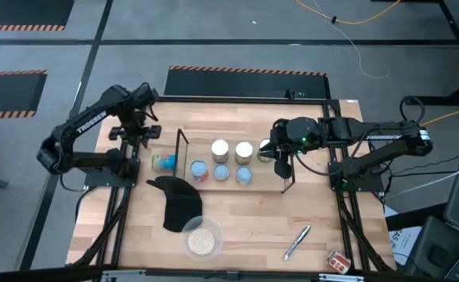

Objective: Pick and place cans onto a shelf
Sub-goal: Put the large canned tomatoes on the shelf

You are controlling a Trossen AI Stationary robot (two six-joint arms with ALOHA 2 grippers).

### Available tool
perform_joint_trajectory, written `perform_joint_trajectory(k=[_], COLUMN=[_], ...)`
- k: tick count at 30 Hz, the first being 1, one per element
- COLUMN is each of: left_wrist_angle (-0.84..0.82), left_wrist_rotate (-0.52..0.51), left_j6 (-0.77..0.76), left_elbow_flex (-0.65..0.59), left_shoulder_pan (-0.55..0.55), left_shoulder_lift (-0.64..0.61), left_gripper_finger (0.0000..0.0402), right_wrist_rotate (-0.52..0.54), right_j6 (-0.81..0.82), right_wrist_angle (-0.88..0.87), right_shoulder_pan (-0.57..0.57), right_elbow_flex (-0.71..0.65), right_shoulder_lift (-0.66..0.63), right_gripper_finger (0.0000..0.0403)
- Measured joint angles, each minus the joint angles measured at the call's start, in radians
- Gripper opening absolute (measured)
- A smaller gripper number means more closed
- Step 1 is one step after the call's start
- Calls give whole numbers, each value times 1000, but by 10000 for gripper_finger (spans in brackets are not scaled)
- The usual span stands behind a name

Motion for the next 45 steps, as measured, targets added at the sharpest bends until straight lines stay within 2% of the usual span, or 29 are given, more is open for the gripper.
perform_joint_trajectory(k=[11,16,22,28,34,45], left_wrist_angle=[14,125,267,305,334,459], left_wrist_rotate=[-18,-10,-17,-76,-83,-59], left_j6=[-157,-180,-180,-175,-178,-225], left_elbow_flex=[-108,-192,-242,-243,-249,-383], left_shoulder_pan=[-237,-301,-305,-286,-278,-313], left_shoulder_lift=[-5,-5,-5,-5,-5,-4], left_gripper_finger=[137,137,137,137,137,138], right_wrist_rotate=[0,0,0,0,0,0], right_j6=[1,1,7,9,9,8], right_wrist_angle=[0,0,0,0,0,1], right_shoulder_pan=[0,0,0,0,0,0], right_elbow_flex=[0,0,0,0,0,0], right_shoulder_lift=[0,0,0,0,0,0], right_gripper_finger=[75,74,74,74,74,74])
